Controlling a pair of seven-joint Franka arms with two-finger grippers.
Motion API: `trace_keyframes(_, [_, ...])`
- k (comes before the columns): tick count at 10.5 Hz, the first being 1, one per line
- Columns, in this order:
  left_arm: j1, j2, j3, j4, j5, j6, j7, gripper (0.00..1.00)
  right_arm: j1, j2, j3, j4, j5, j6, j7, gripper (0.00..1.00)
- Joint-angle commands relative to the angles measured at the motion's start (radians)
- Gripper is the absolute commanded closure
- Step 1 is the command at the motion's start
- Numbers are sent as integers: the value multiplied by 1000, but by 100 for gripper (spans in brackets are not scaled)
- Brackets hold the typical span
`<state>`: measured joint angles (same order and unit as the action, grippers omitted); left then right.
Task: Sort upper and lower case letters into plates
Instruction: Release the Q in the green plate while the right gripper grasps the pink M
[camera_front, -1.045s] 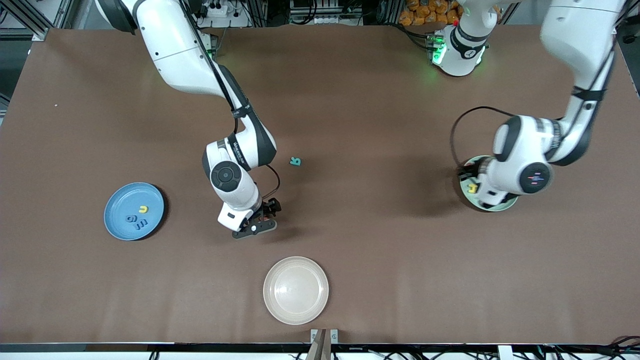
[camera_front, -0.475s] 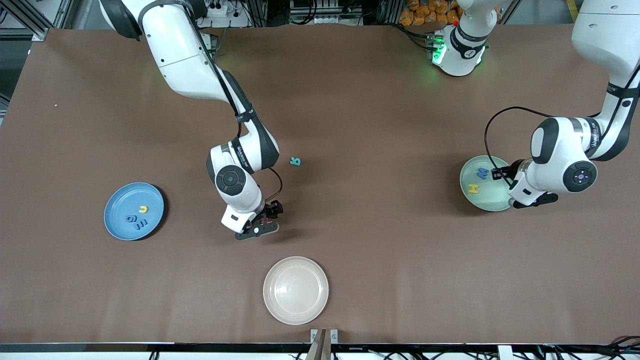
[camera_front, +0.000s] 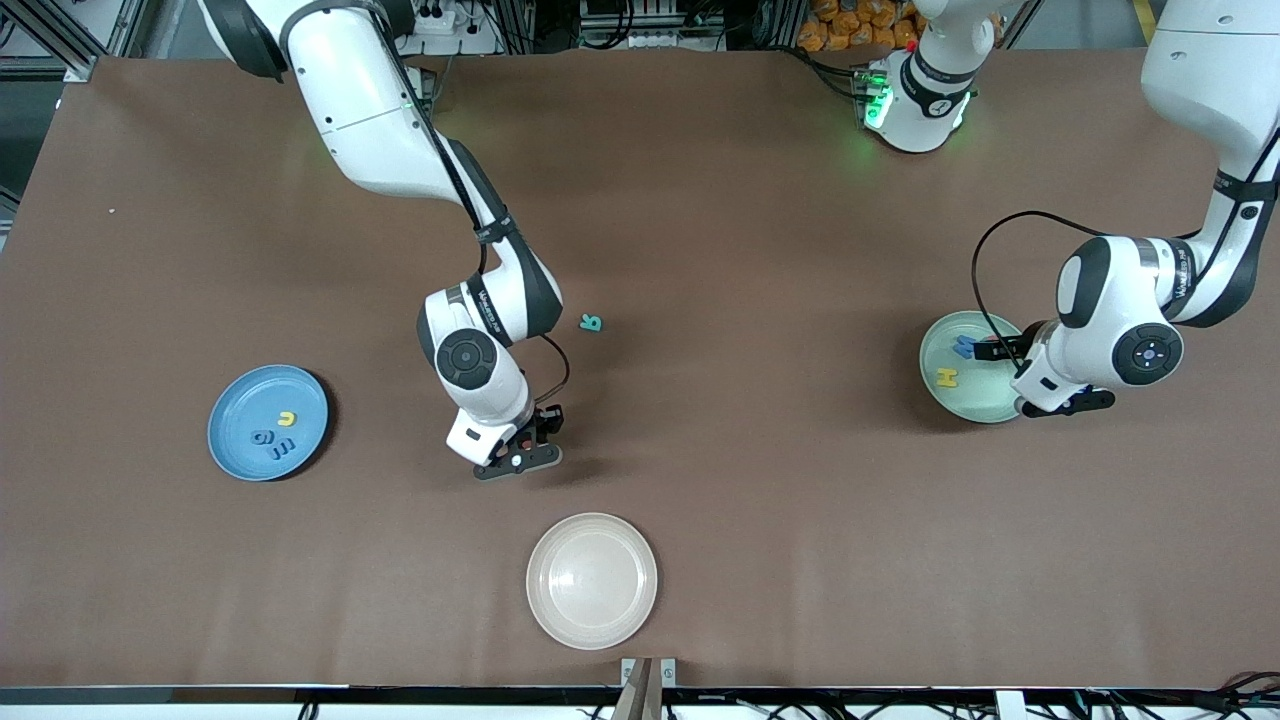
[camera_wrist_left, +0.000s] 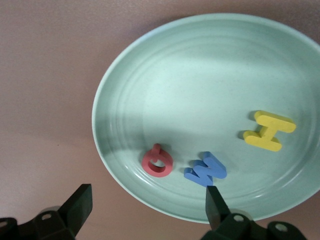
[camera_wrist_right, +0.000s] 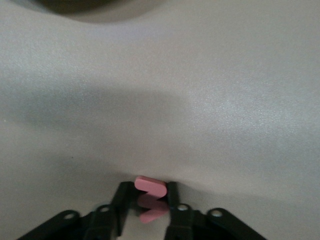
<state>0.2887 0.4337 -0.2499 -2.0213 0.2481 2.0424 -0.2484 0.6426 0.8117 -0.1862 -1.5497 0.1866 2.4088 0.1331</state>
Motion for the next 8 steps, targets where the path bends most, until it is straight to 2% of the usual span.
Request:
trace_keyframes(1, [-8,-6,-43,-7,-151,4,-21,0,-4,7,-2,13,7,-7,8,100])
trace_keyframes(3, [-13,-4,-127,4,-245,1,-195,0,-26,-8,-4,20,10,-14,-10,100])
trace_keyframes(5, [-61,13,-210,22,-266,15,-398,0,-87,-40,-10,14,8,-58,-30,100])
trace_keyframes(8, [-241,75,-216,107,-355,79,-668,0,-252,-141,-13,-6,4,-264,-70,100])
